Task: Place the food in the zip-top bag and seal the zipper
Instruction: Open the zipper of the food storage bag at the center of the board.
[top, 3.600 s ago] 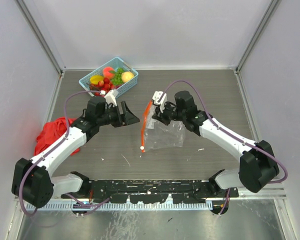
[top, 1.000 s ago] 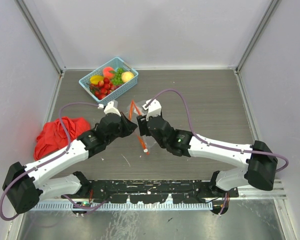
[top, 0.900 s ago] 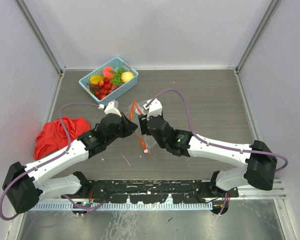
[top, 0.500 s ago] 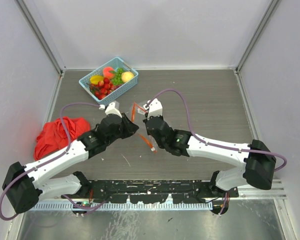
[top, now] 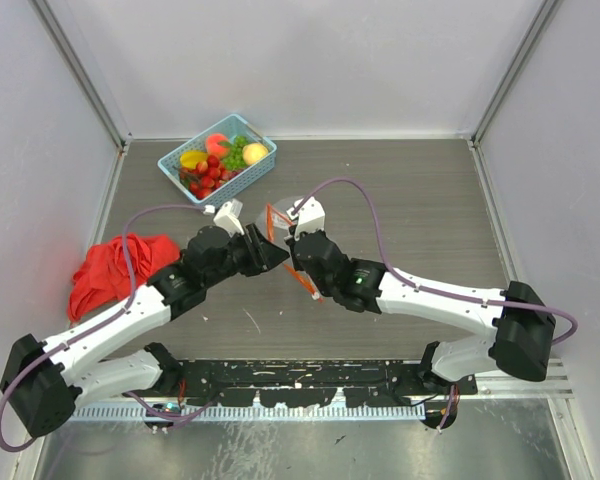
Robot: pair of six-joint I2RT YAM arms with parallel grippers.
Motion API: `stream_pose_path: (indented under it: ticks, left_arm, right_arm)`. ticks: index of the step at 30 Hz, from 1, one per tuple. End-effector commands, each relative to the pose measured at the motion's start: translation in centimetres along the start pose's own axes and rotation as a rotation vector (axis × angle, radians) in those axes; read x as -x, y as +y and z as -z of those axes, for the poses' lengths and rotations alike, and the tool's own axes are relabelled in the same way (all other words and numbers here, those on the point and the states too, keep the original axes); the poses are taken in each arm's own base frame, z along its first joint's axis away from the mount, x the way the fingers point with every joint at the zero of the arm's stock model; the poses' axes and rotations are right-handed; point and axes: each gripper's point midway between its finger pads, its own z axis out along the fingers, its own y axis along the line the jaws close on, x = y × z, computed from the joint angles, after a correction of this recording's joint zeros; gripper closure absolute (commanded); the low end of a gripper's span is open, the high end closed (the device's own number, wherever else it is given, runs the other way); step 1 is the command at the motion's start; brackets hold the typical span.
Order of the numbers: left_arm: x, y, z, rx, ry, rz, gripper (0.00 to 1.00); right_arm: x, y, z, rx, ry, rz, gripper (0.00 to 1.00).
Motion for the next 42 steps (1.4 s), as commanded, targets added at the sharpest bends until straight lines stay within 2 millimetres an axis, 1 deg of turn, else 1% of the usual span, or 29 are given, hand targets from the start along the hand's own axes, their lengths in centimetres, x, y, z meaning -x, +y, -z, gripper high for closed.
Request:
stream_pose_path:
  ticks: [1, 6, 10, 15, 20, 23, 28, 32, 34, 37, 42]
  left_arm:
    - [0.8, -2.9, 0.3, -0.168, -0.004, 0.027, 0.63]
    - [0.8, -3.8, 0.8, -0.254, -0.014, 0.054, 0.64]
    - [1.0, -4.2, 1.4, -0.274, -0.026, 0.054, 0.68]
    - [1.0, -4.2, 1.6, -0.277, -0.025, 0.057, 0.71]
    - [0.7, -3.4, 1.0, -0.24, -0.022, 0.061, 0.76]
    - [0.6, -2.7, 0.5, -0.206, -0.017, 0.063, 0.79]
    - [0.5, -1.9, 0.0, -0.162, -0.016, 0.072, 0.88]
    - [0.5, -0.8, 0.0, -0.099, -0.02, 0.072, 1.0]
    - [0.8, 0.1, 0.3, -0.047, -0.035, 0.068, 1.0]
    - [1.2, 2.0, 0.8, 0.076, -0.052, 0.051, 1.0]
    - [2.3, 4.3, 2.0, 0.238, -0.087, -0.025, 1.0]
  right_arm:
    - [3.1, 0.8, 1.0, 0.048, -0.086, -0.067, 0.99]
    - [2.8, 0.4, 0.9, 0.032, -0.088, -0.068, 0.99]
    - [2.5, 0.0, 0.8, 0.008, -0.083, -0.058, 0.99]
    - [2.4, 0.0, 0.7, 0.003, -0.079, -0.051, 0.99]
    - [2.4, 0.3, 0.5, 0.011, -0.073, -0.048, 0.99]
    - [2.5, 0.5, 0.5, 0.021, -0.072, -0.048, 0.99]
    - [2.2, 0.6, 0.5, 0.025, -0.062, -0.034, 0.99]
    - [2.2, 0.4, 0.4, 0.011, -0.057, -0.021, 1.0]
    - [2.2, 0.0, 0.4, -0.011, -0.056, -0.013, 0.99]
    - [2.1, -0.8, 0.4, -0.055, -0.052, -0.001, 0.99]
    - [2.0, -1.9, 0.4, -0.117, -0.036, 0.032, 0.99]
